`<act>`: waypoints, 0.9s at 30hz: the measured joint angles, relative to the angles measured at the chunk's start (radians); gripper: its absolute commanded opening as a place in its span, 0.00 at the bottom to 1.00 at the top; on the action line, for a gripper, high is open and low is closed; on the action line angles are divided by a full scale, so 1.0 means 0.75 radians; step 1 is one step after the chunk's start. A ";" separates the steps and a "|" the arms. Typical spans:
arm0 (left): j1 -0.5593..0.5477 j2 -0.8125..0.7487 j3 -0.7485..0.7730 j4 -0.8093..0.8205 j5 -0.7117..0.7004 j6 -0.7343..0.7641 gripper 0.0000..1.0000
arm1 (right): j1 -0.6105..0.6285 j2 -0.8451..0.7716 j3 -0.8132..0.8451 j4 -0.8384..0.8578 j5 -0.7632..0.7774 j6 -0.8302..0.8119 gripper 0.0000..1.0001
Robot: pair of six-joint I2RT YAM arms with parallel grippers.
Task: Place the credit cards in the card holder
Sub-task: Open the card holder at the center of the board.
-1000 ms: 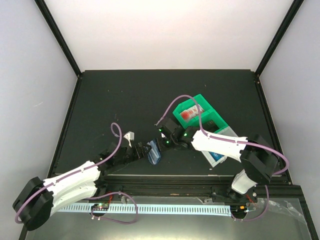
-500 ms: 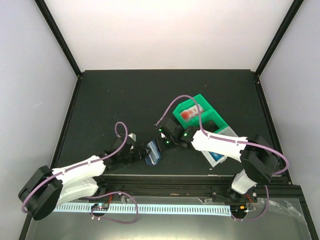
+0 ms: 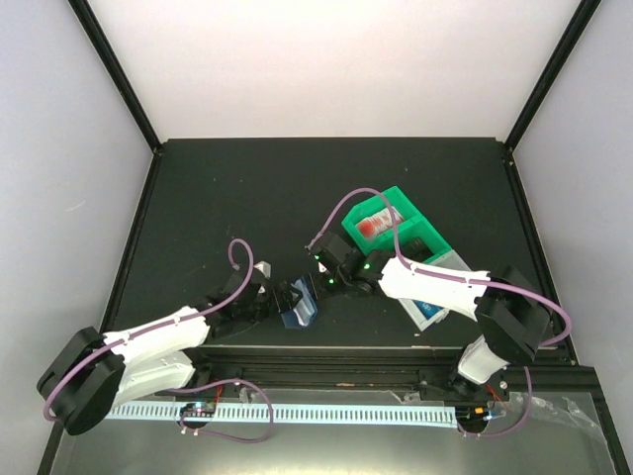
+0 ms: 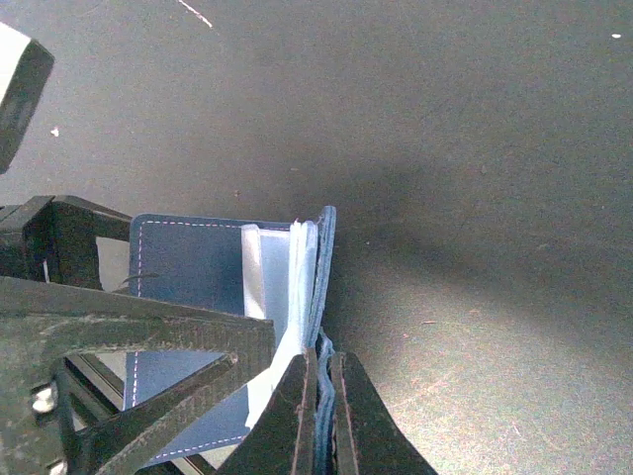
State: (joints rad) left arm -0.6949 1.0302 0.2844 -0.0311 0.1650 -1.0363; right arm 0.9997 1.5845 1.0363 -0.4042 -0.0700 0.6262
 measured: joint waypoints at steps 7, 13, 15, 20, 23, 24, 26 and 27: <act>0.002 0.040 0.012 -0.043 -0.008 0.001 0.76 | 0.000 0.001 0.000 0.000 0.011 0.001 0.01; 0.002 0.041 0.014 -0.081 -0.035 0.015 0.57 | 0.000 0.009 -0.001 -0.020 0.132 0.011 0.21; 0.002 0.041 0.023 -0.115 -0.047 0.027 0.51 | 0.000 0.013 0.002 -0.055 0.202 0.030 0.35; 0.002 0.040 0.043 -0.162 -0.061 0.098 0.41 | 0.000 0.004 0.040 -0.165 0.332 0.050 0.48; 0.002 0.040 0.064 -0.182 -0.065 0.138 0.38 | 0.000 -0.052 0.065 -0.174 0.337 0.033 0.47; 0.002 0.040 0.072 -0.186 -0.065 0.152 0.37 | 0.000 -0.072 0.073 -0.171 0.331 0.023 0.44; 0.002 0.039 0.083 -0.184 -0.065 0.174 0.36 | 0.001 -0.111 0.091 -0.148 0.294 -0.008 0.39; 0.002 0.038 0.085 -0.183 -0.064 0.183 0.35 | 0.005 -0.125 0.097 -0.132 0.271 -0.024 0.37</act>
State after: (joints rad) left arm -0.6937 1.0584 0.3481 -0.1680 0.1173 -0.8993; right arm 1.0031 1.4910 1.1088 -0.5034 0.1333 0.6079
